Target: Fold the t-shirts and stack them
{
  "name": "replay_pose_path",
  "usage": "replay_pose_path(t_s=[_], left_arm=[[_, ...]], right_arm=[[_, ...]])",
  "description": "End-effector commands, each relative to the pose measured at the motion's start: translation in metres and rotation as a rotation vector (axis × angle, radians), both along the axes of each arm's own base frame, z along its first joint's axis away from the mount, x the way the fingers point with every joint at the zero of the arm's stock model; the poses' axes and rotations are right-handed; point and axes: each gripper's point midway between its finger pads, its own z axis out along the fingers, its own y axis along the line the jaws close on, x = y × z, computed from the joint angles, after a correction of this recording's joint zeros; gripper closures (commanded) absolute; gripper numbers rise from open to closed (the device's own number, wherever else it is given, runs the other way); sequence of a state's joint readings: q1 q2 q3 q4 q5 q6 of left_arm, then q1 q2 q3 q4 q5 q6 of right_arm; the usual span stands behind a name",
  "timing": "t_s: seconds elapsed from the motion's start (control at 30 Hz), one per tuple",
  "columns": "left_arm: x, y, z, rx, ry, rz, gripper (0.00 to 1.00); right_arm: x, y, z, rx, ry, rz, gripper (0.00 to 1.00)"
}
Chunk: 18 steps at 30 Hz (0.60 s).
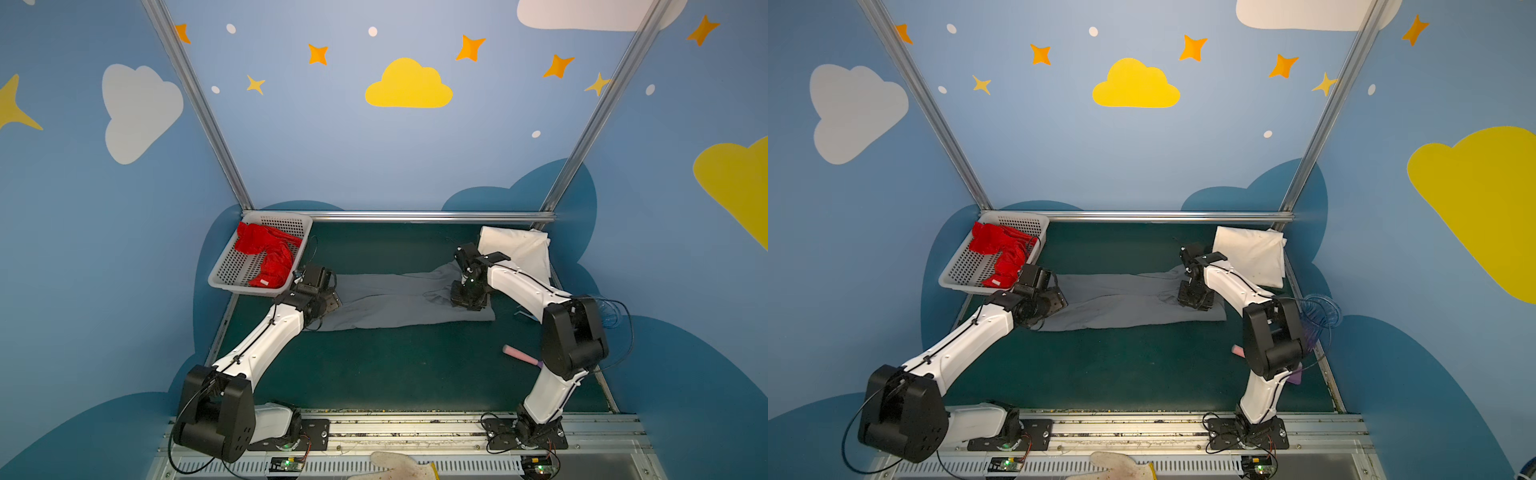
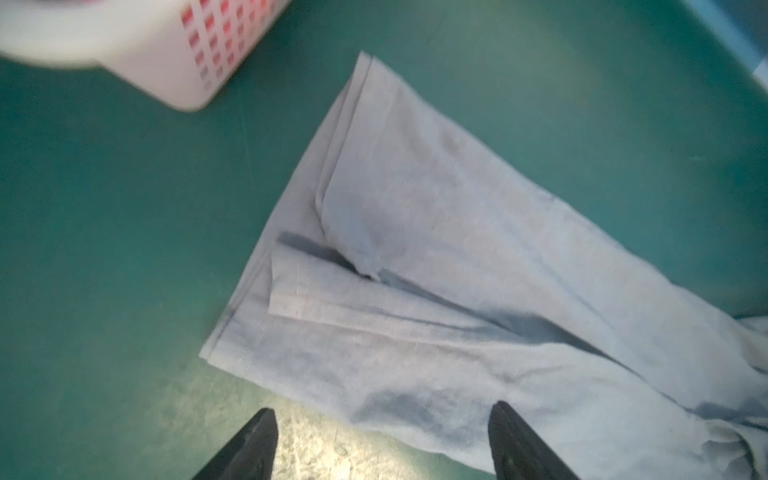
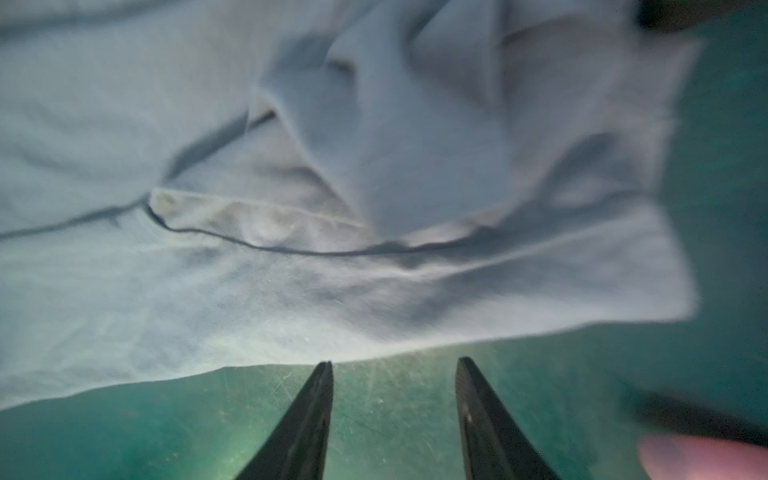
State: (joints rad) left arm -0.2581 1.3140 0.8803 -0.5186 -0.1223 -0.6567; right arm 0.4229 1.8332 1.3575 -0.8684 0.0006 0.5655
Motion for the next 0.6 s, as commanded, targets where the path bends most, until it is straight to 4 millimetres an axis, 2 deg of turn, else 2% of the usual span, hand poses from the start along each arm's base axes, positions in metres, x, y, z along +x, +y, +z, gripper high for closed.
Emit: replay_pose_path(t_s=[0.0, 0.1, 0.2, 0.37, 0.57], left_arm=[[0.001, -0.006, -0.006, -0.021, 0.000, -0.001, 0.21], [0.002, -0.009, -0.019, -0.011, 0.034, -0.017, 0.23], [0.003, -0.008, -0.027, 0.005, 0.071, -0.012, 0.23], [0.004, -0.007, -0.033, 0.008, 0.071, 0.001, 0.24], [0.010, -0.006, -0.038, 0.039, 0.110, 0.003, 0.24]], right_arm=[[0.020, 0.008, -0.014, -0.012, -0.011, 0.018, 0.59], [0.042, -0.002, -0.021, -0.129, -0.012, 0.049, 0.67], [0.054, -0.003, -0.026, -0.193, -0.009, 0.087, 0.68], [0.072, -0.008, -0.019, -0.255, -0.043, 0.101, 0.67], [0.096, -0.006, -0.027, -0.292, -0.050, 0.123, 0.68]])
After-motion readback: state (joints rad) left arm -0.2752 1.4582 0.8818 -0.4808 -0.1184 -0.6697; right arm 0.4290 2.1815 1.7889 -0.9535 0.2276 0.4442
